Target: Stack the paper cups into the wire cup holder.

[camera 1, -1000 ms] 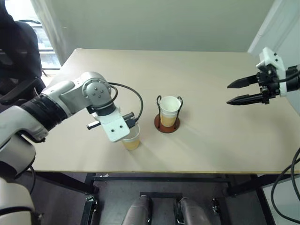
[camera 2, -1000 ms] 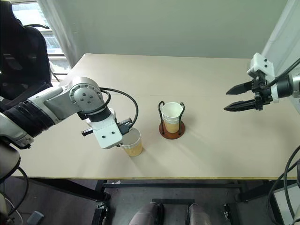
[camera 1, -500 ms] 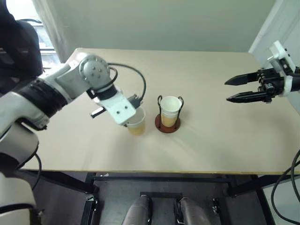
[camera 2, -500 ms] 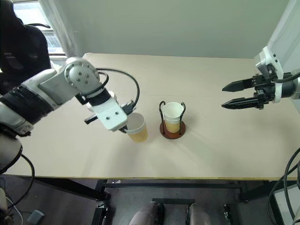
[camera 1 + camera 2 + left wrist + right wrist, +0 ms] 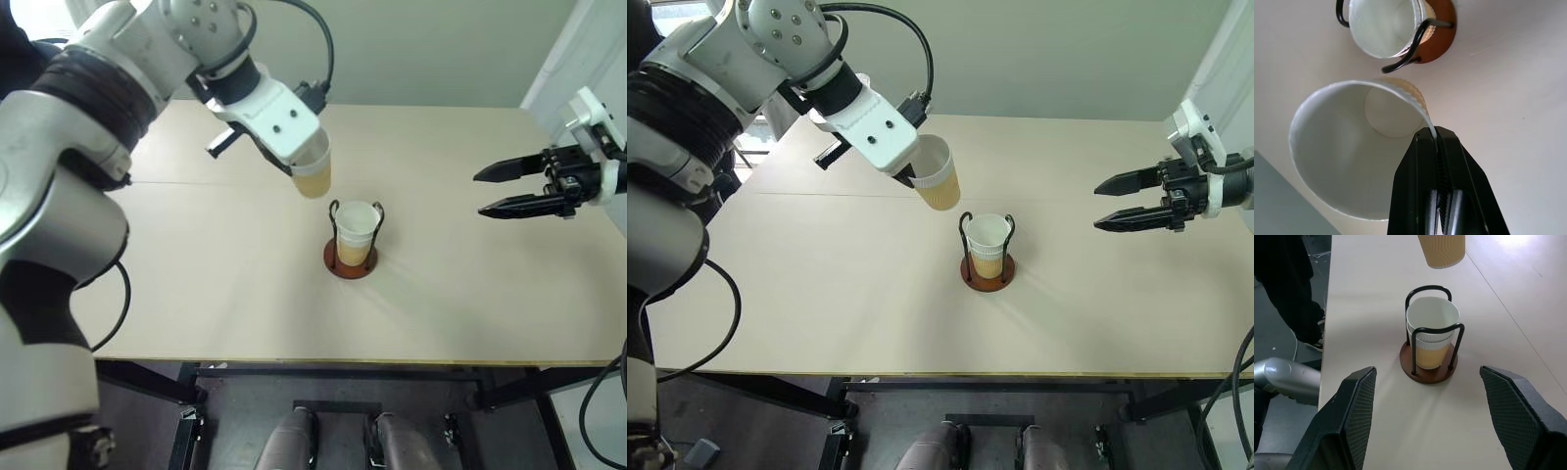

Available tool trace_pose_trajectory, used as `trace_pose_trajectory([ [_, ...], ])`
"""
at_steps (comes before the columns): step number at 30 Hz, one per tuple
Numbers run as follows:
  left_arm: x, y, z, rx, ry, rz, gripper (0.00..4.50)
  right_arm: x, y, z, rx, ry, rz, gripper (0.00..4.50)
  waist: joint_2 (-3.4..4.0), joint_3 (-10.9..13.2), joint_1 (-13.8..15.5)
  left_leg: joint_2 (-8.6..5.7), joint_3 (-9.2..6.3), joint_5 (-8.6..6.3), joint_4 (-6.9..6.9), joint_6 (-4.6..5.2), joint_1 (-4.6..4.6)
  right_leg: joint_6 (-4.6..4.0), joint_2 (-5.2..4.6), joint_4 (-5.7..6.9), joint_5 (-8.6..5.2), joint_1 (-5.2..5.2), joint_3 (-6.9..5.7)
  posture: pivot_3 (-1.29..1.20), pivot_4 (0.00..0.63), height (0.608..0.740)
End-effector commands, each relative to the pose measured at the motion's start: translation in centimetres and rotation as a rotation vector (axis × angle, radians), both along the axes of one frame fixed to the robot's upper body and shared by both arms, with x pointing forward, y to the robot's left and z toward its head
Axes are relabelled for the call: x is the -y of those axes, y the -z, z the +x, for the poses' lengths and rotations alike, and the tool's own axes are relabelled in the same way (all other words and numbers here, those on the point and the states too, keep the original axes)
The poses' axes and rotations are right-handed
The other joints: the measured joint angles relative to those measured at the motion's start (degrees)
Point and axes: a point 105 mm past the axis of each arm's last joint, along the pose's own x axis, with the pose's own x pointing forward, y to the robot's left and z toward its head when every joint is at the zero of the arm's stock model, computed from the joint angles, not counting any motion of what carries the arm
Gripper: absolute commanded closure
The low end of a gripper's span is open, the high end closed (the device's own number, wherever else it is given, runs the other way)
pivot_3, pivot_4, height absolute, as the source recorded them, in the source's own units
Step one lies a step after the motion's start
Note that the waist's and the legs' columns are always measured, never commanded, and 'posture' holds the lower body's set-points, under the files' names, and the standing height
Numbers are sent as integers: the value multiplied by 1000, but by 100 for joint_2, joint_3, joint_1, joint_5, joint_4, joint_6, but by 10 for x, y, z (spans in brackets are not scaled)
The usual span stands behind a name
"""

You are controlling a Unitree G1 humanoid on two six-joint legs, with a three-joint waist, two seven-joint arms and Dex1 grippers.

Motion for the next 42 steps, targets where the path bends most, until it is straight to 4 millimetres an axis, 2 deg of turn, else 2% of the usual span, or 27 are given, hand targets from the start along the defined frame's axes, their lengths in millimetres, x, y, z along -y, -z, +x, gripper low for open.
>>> trace_pose_trajectory([
  [1, 5, -21, -4, 42, 13, -31, 4470, 0, -14, -4, 52, -12, -9, 1079, 1, 0, 9, 2, -4, -1, 2, 8, -3, 8, -2, -2, 3, 0, 1, 0, 150, 740],
  [7, 19, -18, -3, 25, 40, -60, 4470, 3, -14, -5, 57, -6, -25, 1079, 1, 2, 23, 2, 10, -21, 9, 24, -3, 52, -5, 0, 7, 1, 6, 0, 150, 740],
  [13, 29, -11, -5, -5, 72, -73, 4470, 6, -14, -6, 55, 3, -38, 1079, 1, 2, 40, 2, 18, -37, 11, 31, -1, 59, -6, -1, 7, 1, 7, 0, 150, 740],
  [26, 50, 17, -15, -124, 160, -70, 4470, 8, -12, -8, 56, 8, -45, 1079, 4, 1, 67, 6, 24, -44, 42, 39, 2, 64, -5, 15, 8, 7, 7, 0, 150, 740],
  [42, 55, 23, -9, -114, 173, -62, 4470, 12, -11, -11, 63, 19, -51, 1079, 5, 1, 68, 4, 33, -44, 83, 55, 2, 78, -3, 15, 19, 21, 13, 0, 150, 740],
])
